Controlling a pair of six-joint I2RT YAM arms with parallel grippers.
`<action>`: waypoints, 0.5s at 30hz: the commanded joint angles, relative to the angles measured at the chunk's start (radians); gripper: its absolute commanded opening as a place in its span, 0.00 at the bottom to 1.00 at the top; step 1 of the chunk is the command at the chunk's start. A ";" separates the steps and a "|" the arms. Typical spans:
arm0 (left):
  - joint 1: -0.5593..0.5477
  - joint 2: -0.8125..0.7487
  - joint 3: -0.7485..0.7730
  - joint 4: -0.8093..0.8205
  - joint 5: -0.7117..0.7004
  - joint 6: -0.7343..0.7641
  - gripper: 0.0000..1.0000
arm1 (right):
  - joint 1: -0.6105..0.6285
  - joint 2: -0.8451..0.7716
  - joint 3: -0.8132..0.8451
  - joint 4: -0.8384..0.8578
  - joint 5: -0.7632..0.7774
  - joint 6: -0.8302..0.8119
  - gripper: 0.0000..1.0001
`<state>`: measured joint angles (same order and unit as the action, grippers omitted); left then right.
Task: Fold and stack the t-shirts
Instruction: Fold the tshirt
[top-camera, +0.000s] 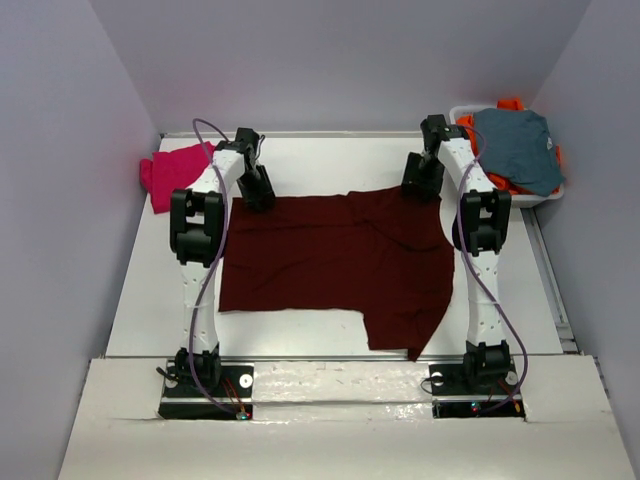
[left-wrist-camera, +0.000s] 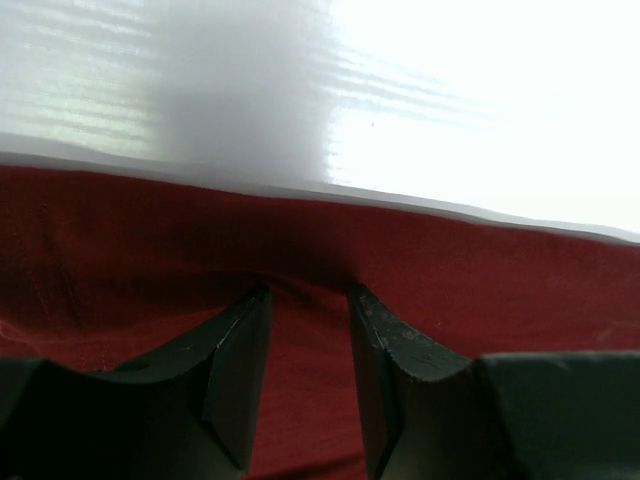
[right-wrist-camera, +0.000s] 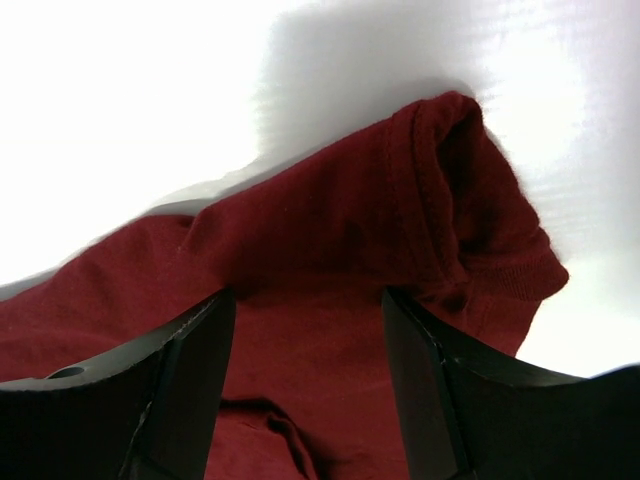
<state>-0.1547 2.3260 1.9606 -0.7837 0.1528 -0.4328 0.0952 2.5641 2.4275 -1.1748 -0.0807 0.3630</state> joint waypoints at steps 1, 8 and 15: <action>0.018 0.056 0.049 -0.006 -0.045 -0.006 0.49 | 0.003 0.034 0.044 0.138 -0.013 0.001 0.67; 0.040 0.082 0.121 0.015 -0.045 -0.021 0.52 | 0.003 0.016 0.064 0.222 -0.008 0.008 0.69; 0.070 0.085 0.165 0.078 -0.044 -0.040 0.54 | 0.003 -0.031 0.042 0.345 0.021 -0.002 0.71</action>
<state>-0.1154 2.4008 2.0926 -0.7628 0.1452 -0.4595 0.0956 2.5740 2.4474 -0.9565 -0.0822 0.3660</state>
